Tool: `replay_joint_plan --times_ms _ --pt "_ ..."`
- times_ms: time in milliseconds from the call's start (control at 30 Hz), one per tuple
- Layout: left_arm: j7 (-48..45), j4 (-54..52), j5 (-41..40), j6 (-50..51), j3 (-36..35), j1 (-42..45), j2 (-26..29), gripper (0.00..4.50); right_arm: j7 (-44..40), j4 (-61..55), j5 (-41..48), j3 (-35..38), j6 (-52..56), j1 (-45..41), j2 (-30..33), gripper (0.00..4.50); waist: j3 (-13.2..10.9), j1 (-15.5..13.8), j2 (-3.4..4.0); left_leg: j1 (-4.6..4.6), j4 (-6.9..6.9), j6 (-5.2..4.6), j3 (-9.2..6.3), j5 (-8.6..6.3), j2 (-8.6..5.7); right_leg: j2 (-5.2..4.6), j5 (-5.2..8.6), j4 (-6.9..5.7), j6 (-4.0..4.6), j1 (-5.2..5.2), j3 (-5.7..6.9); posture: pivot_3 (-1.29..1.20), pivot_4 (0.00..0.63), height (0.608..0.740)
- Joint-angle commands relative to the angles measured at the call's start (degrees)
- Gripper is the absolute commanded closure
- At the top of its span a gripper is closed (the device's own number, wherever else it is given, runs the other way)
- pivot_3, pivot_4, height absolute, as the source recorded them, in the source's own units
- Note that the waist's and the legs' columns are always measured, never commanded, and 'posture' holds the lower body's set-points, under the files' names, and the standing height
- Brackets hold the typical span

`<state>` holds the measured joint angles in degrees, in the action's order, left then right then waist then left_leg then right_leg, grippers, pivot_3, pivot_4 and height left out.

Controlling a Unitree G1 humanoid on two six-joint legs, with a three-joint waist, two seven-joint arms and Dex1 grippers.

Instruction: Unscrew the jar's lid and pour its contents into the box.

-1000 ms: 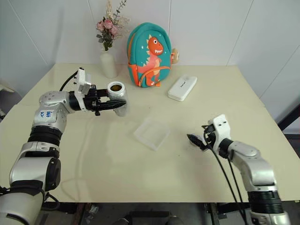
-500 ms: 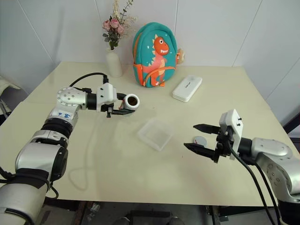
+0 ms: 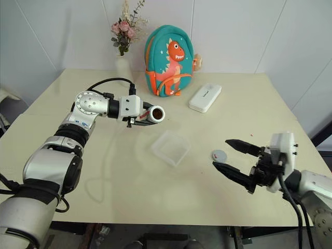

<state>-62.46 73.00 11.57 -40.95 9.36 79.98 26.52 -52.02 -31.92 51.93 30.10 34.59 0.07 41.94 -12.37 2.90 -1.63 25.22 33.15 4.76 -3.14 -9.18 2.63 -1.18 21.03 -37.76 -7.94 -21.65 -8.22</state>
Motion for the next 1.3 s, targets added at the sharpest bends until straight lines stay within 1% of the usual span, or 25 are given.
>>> replay_joint_plan --times_ms 33,133,233,267,333,433,567,667,800,833,900,1033,1167,1300 --pt "1.49 -0.41 1.69 -3.03 0.99 2.76 -0.30 2.52 1.32 -2.24 0.31 1.06 -1.50 2.17 -0.30 0.03 0.00 -0.04 0.00 -0.01 0.00 0.00 0.00 0.00 0.00 0.00 0.00 0.00 0.00 0.01 0.00 0.00 0.150 0.740" --pt "2.82 -0.34 3.94 -5.42 2.67 2.93 -0.43 2.52 3.49 -2.50 0.68 0.06 -2.04 1.90 -0.99 0.03 0.00 0.21 0.00 -0.06 0.01 0.00 0.02 0.00 0.00 0.00 0.00 -0.02 -0.01 0.02 -0.02 0.00 0.150 0.740" --pt "8.05 -0.38 8.92 -8.39 6.09 3.83 0.00 2.52 4.84 -2.26 -0.07 -1.72 -2.55 1.18 -1.33 0.03 0.00 0.28 -0.01 -0.08 0.03 0.00 0.01 0.00 0.00 0.01 -0.01 -0.05 -0.03 0.02 -0.04 0.00 0.150 0.740" --pt "11.43 -0.58 12.09 -9.66 8.26 4.39 0.48 2.52 5.04 -2.12 -0.25 -2.14 -2.59 1.01 -1.29 0.03 -0.01 0.27 -0.01 -0.07 0.04 0.00 0.01 0.00 0.00 0.01 -0.02 -0.05 -0.03 0.03 -0.05 0.00 0.150 0.740" --pt "15.78 -0.51 15.24 -10.78 10.41 5.19 0.65 2.52 5.43 -1.76 -0.62 -2.86 -2.81 0.54 -1.28 0.03 -0.03 0.12 -0.05 -0.05 0.05 0.00 0.01 0.00 0.00 0.02 -0.02 -0.04 -0.04 0.03 -0.06 0.00 0.150 0.740" --pt "25.07 -0.64 21.64 -12.08 14.85 6.59 1.05 2.52 5.69 -1.28 -0.84 -3.54 -2.96 -0.13 -1.13 0.03 -0.04 0.07 -0.06 -0.02 0.04 -0.01 0.01 0.00 -0.01 0.01 -0.02 0.01 -0.05 0.03 -0.07 0.00 0.150 0.740" --pt "36.13 -0.69 27.92 -13.23 19.23 8.19 0.96 2.52 5.73 -0.53 -1.27 -4.31 -3.40 -0.88 -0.84 0.03 -0.04 0.05 -0.07 -0.02 0.02 -0.01 0.01 -0.01 -0.02 0.01 0.01 0.01 -0.10 0.03 -0.08 0.00 0.150 0.740" --pt "41.40 -1.10 30.78 -16.21 21.62 9.23 0.35 2.52 5.38 0.45 -1.90 -5.01 -3.78 -1.82 -0.49 0.03 -0.06 0.01 -0.10 -0.02 0.04 -0.01 0.01 -0.01 -0.02 0.01 0.01 0.00 -0.10 0.03 -0.09 0.00 0.150 0.740" --pt "45.01 -0.98 33.42 -18.90 24.35 9.86 0.07 2.52 5.13 1.31 -2.60 -5.61 -3.98 -2.89 -0.58 0.03 -0.06 -0.18 -0.10 -0.03 0.02 -0.01 0.03 -0.01 -0.03 0.02 0.01 0.00 -0.11 0.02 -0.10 0.00 0.150 0.740" --pt "47.26 -1.53 35.39 -19.20 25.85 10.09 0.14 2.52 4.99 1.55 -2.81 -5.97 -4.10 -3.18 -0.58 0.03 -0.06 -0.17 -0.10 -0.03 0.01 -0.01 0.03 -0.01 -0.03 0.02 0.01 0.00 -0.11 0.03 -0.10 0.00 0.150 0.740" --pt "50.63 -2.01 38.07 -19.50 28.01 10.50 0.22 2.52 4.82 1.96 -3.10 -6.52 -4.31 -3.61 -0.55 0.03 -0.06 -0.14 -0.11 -0.04 0.02 -0.01 0.03 -0.01 -0.03 0.02 0.01 0.00 -0.11 0.02 -0.11 0.00 0.150 0.740" --pt "60.37 -3.11 45.60 -17.91 33.49 11.75 0.63 2.52 4.66 2.77 -3.78 -7.48 -4.58 -4.39 -0.58 0.03 -0.08 -0.31 -0.14 -0.03 0.04 -0.01 0.04 -0.01 -0.04 0.02 0.01 -0.01 -0.12 0.02 -0.13 0.00 0.150 0.740" --pt "74.82 -4.88 55.16 -13.92 40.54 13.68 0.38 2.52 4.15 3.46 -4.27 -8.12 -4.48 -5.13 -0.40 0.03 -0.13 -0.69 -0.23 -0.02 0.05 0.00 0.04 -0.01 -0.04 0.02 0.01 -0.01 -0.13 0.02 -0.13 0.00 0.150 0.740" --pt "84.68 -5.06 59.98 -11.84 44.66 15.46 -0.46 2.52 3.69 4.38 -4.66 -8.62 -4.52 -6.16 -0.10 0.03 -0.15 -1.18 -0.26 -0.03 0.08 0.01 0.07 -0.02 -0.05 0.02 0.01 0.00 -0.15 0.02 -0.16 0.00 0.150 0.740"
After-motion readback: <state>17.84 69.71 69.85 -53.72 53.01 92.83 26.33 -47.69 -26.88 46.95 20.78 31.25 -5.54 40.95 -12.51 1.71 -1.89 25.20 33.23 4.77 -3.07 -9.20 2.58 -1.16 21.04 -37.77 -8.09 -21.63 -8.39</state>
